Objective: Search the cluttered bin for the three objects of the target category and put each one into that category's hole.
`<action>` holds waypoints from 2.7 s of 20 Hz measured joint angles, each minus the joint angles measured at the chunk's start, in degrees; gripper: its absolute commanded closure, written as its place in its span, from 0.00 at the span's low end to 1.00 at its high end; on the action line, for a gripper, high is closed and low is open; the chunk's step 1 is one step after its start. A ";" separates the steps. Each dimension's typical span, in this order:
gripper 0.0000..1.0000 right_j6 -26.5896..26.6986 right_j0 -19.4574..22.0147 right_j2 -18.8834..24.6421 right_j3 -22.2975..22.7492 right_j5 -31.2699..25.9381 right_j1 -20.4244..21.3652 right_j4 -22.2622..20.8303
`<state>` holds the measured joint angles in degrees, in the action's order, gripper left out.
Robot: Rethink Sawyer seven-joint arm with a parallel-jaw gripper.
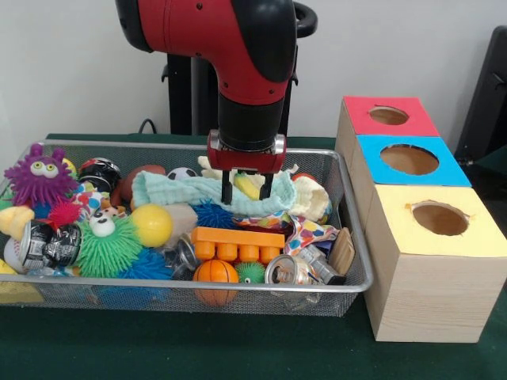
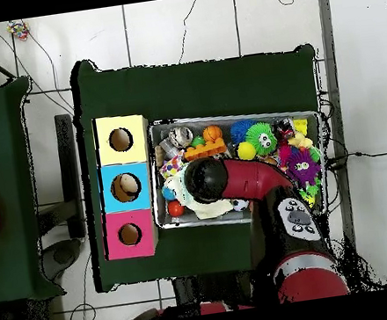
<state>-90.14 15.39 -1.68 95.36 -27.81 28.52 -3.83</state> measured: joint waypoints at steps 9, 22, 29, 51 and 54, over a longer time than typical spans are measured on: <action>1.00 0.00 0.00 -0.44 -0.02 0.00 0.00 -0.01; 1.00 0.00 -0.01 -1.34 -0.02 0.00 0.00 0.00; 1.00 0.00 -0.01 -1.40 -0.03 0.00 0.00 0.00; 1.00 0.00 -0.01 -1.41 -0.04 0.00 0.02 0.00; 0.00 0.00 -0.04 -1.42 -0.06 0.00 0.01 0.00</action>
<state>-90.14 15.35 -3.11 95.30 -27.81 28.53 -3.83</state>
